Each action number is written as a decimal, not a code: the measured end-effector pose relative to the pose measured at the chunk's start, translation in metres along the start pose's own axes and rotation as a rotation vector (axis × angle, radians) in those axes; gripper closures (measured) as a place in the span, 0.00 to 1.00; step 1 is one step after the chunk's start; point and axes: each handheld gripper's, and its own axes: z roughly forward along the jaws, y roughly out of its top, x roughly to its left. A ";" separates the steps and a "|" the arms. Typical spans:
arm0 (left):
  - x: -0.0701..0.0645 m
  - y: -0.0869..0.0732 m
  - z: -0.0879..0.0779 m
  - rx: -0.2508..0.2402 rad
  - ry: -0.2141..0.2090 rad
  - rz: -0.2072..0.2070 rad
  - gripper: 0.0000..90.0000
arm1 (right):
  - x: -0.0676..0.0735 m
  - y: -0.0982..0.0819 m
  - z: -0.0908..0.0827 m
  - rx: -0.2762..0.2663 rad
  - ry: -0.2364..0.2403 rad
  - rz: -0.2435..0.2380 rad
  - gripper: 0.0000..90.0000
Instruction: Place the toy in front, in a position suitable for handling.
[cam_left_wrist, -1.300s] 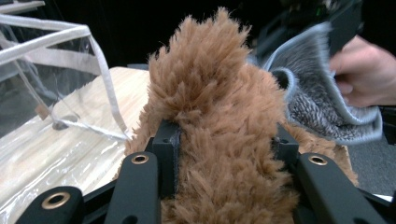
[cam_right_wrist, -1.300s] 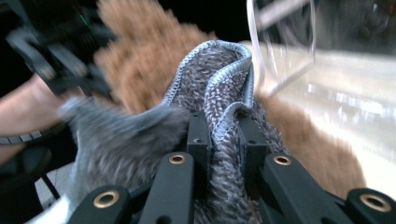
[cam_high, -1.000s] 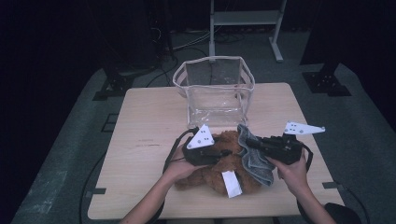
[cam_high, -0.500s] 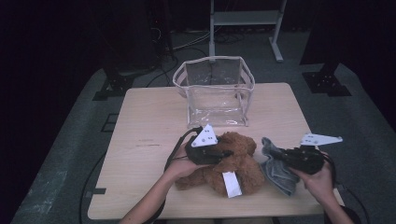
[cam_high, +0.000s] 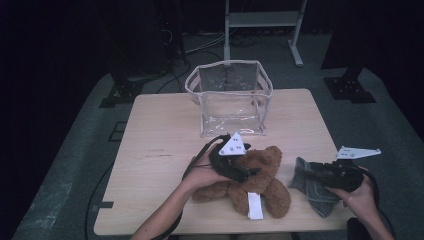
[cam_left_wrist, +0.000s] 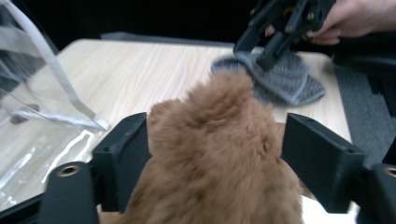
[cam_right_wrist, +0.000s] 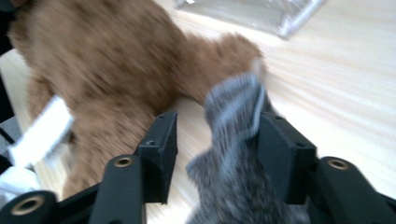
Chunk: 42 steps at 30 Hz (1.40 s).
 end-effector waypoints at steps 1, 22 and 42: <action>0.001 0.000 -0.003 -0.001 0.004 -0.005 0.21 | 0.003 0.004 0.001 -0.009 0.011 -0.010 0.49; 0.008 -0.049 -0.057 -0.031 0.044 0.002 0.14 | 0.049 0.054 0.058 -0.052 0.226 -0.196 0.32; 0.021 -0.105 -0.077 0.028 0.026 -0.128 0.16 | 0.060 0.052 0.093 -0.026 0.289 -0.196 0.59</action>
